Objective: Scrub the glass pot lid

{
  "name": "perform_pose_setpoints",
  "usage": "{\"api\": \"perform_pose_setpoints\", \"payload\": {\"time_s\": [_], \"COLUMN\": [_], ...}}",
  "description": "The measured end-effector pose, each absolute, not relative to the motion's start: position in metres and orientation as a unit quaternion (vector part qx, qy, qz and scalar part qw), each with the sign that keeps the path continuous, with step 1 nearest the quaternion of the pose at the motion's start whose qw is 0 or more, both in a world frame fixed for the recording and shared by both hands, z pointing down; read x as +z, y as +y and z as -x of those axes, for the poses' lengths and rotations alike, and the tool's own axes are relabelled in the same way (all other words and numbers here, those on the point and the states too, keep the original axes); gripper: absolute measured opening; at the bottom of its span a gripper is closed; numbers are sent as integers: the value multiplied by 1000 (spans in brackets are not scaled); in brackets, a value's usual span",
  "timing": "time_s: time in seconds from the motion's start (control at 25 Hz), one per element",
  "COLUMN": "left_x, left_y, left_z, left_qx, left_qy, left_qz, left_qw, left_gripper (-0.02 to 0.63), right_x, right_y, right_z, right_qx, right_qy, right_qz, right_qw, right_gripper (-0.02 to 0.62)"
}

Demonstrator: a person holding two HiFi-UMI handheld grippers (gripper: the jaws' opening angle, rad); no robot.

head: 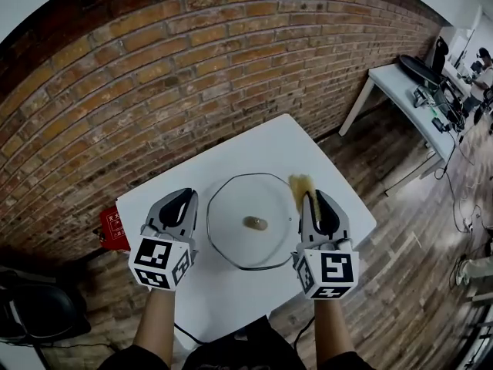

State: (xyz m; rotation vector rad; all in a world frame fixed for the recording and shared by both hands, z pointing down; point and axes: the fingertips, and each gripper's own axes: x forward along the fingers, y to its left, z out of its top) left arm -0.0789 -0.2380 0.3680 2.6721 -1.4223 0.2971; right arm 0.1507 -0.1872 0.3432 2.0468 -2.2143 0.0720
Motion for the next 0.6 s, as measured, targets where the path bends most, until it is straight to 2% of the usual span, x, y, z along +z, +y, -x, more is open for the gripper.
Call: {"api": "perform_pose_setpoints", "payload": {"time_s": [0.6], "left_x": [461], "left_y": [-229], "left_z": [83], "left_qx": [145], "left_qy": [-466], "left_qz": [-865], "left_qw": [119], "left_gripper": [29], "right_x": [429], "right_y": [-191], "right_z": [-137], "right_qx": [86], "right_qy": [-742], "right_qz": [-656], "right_qw": [103], "right_gripper": [58]}}
